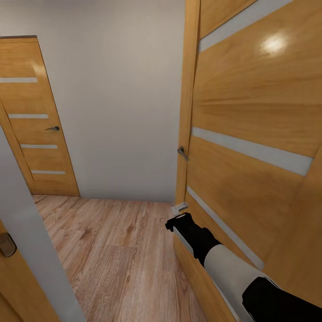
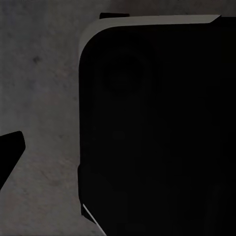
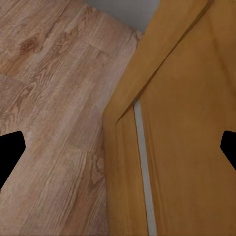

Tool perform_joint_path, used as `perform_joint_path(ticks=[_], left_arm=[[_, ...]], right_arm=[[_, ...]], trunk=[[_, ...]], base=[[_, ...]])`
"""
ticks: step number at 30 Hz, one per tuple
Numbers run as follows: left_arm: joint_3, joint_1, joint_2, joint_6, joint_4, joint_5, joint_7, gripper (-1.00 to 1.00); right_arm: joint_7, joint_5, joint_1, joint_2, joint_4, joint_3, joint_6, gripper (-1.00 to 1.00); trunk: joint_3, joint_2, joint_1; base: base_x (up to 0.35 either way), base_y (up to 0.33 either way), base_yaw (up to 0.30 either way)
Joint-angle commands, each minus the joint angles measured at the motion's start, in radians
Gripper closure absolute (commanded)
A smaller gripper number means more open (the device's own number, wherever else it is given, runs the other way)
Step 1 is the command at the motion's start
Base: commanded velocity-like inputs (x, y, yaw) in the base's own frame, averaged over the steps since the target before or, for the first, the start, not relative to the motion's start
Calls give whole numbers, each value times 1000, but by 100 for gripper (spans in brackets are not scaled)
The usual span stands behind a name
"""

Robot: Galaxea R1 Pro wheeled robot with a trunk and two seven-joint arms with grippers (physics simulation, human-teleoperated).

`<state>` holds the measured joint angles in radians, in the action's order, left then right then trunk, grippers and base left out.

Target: Move the two storage containers from the living room to the garage. In the garage, place one container on the floor and stack the other container on top of it (either order is fine).

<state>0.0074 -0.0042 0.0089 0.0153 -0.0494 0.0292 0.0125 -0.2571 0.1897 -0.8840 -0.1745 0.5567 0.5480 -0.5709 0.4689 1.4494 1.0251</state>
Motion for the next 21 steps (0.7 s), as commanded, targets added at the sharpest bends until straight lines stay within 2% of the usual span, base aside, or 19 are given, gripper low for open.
perform_joint_path(ticks=[1,16,17,19,20,21], left_arm=[[0,0,0,2,0,3,1,-100],[0,0,0,2,0,3,2,-100],[0,0,0,2,0,3,3,-100],[0,0,0,2,0,3,3,-100],[0,0,1,2,0,3,3,-100],[0,0,1,2,0,3,3,-100]], right_arm=[[-9,10,-1,0,0,4,1,-100],[-6,12,-1,0,-1,4,6,-100],[-6,11,-1,0,-87,6,31,-100],[-6,13,-1,0,-108,6,57,-100],[-8,18,-1,0,-132,6,112,-100],[-8,18,-1,0,-133,6,115,-100]], trunk=[[1,1,0],[1,1,0],[1,1,0],[1,1,0],[1,1,0],[1,1,0]], base=[[0,0,0],[0,0,0],[0,0,0],[0,0,0],[0,0,0],[0,0,0]])
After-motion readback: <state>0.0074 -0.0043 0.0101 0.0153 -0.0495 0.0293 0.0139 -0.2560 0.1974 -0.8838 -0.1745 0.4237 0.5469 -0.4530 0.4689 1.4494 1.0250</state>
